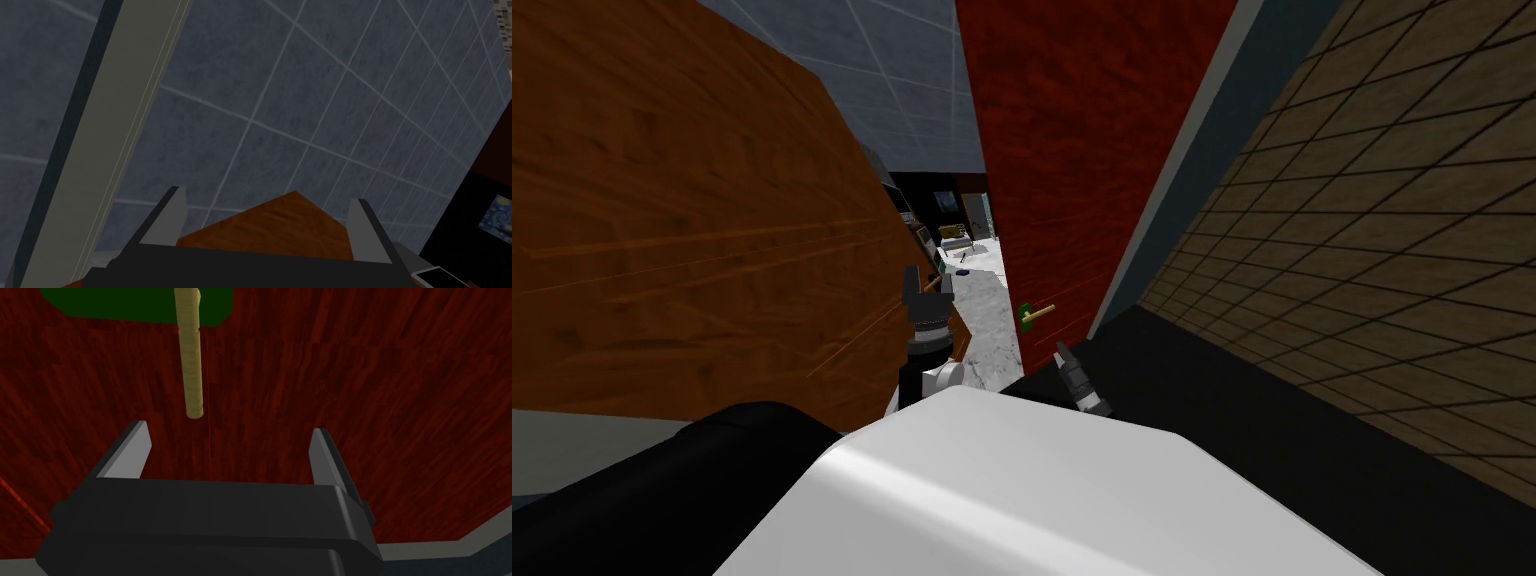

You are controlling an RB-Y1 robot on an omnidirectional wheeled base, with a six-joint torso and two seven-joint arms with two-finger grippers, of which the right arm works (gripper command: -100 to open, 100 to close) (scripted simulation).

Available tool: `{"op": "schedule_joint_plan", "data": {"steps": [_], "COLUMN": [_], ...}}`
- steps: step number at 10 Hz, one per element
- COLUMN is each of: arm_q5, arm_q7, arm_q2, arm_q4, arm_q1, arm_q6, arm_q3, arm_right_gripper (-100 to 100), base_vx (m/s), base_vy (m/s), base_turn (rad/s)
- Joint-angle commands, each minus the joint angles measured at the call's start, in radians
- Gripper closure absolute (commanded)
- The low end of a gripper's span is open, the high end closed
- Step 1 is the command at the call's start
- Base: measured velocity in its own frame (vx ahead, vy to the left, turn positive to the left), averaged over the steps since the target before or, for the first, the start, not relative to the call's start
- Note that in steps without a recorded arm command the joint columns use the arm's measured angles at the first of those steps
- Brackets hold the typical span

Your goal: Push the door open

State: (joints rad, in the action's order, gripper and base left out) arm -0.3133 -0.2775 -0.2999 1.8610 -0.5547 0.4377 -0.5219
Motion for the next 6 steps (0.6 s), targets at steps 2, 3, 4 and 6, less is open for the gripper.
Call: {"op": "schedule_joint_plan", "data": {"steps": [2,3,4,6], "arm_q5": [-0.032,-0.042,-0.047,-0.04], "arm_q7": [-0.028,-0.037,-0.043,-0.04], "arm_q2": [-0.018,-0.024,-0.028,-0.017], "arm_q4": [-0.044,-0.057,-0.064,-0.069], "arm_q1": [-0.009,-0.011,-0.013,0.001], "arm_q6": [0.009,0.01,0.011,0.003], "arm_q3": [-0.04,-0.052,-0.059,-0.051], "arm_right_gripper": [-100,-100,-100,-100], "base_vx": [0.241,0.22,0.205,0.106], "base_vy": [-0.061,-0.075,-0.07,0.004], "base_turn": [0.052,0.062,0.035,0.024]}}
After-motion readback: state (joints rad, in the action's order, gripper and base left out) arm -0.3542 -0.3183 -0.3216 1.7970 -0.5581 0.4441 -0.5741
